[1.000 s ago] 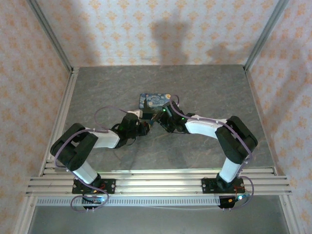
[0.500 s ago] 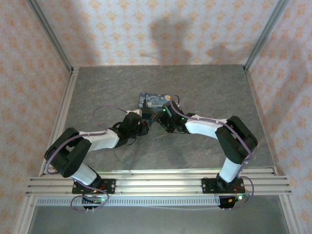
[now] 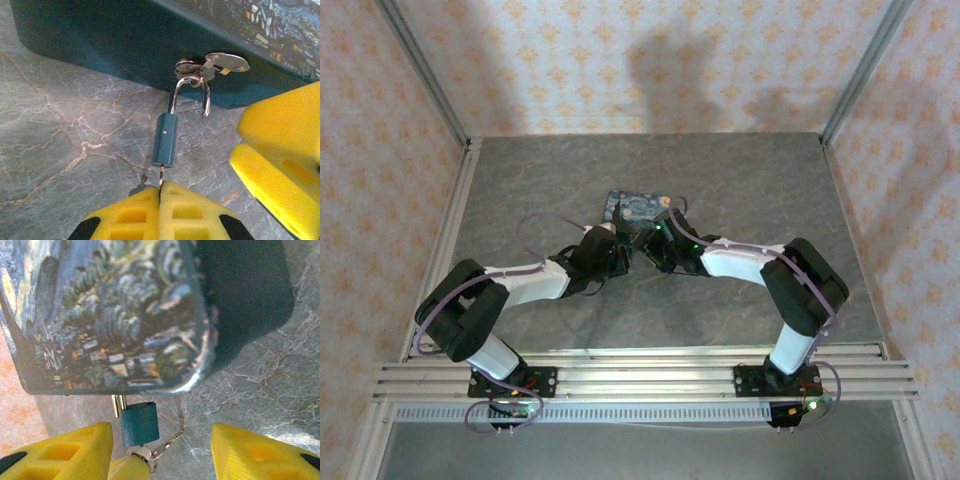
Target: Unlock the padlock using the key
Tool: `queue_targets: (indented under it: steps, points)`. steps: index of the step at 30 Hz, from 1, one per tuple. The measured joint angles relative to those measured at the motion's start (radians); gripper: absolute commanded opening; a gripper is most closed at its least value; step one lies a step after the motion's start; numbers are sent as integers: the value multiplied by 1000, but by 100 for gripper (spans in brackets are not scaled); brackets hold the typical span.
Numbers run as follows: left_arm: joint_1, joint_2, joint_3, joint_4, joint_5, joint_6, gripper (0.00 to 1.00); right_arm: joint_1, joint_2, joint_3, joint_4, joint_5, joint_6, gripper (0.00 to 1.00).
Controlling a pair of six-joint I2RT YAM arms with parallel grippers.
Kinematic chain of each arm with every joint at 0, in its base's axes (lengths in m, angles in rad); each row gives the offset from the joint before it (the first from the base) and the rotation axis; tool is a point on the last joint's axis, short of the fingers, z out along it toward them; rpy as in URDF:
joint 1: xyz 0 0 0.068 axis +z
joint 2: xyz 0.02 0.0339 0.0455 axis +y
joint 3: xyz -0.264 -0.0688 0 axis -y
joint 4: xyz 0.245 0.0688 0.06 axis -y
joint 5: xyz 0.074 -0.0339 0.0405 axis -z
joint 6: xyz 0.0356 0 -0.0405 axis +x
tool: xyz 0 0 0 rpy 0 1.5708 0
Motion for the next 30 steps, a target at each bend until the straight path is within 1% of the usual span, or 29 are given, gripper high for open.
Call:
queue_targets:
  steps: [4,11,16,19,24,27,30]
  points:
    - [26,34,0,33,65,-24,0,0,14,-19,51,-15,15,55]
    - [97,62,-14,130,184,-100,0,0,28,-61,147,-14,45,60]
    - [119,63,-15,130,209,-103,0,0,18,-93,159,6,61,61]
    - [119,55,-15,113,204,-87,0,0,-5,-91,143,20,65,57]
    - [115,36,-15,95,177,-75,0,0,-14,-66,97,25,72,44]
    - [100,31,-16,90,130,-79,0,0,-15,-48,56,33,58,37]
    - [67,24,-15,76,67,-87,1,0,-16,-15,-5,42,34,36]
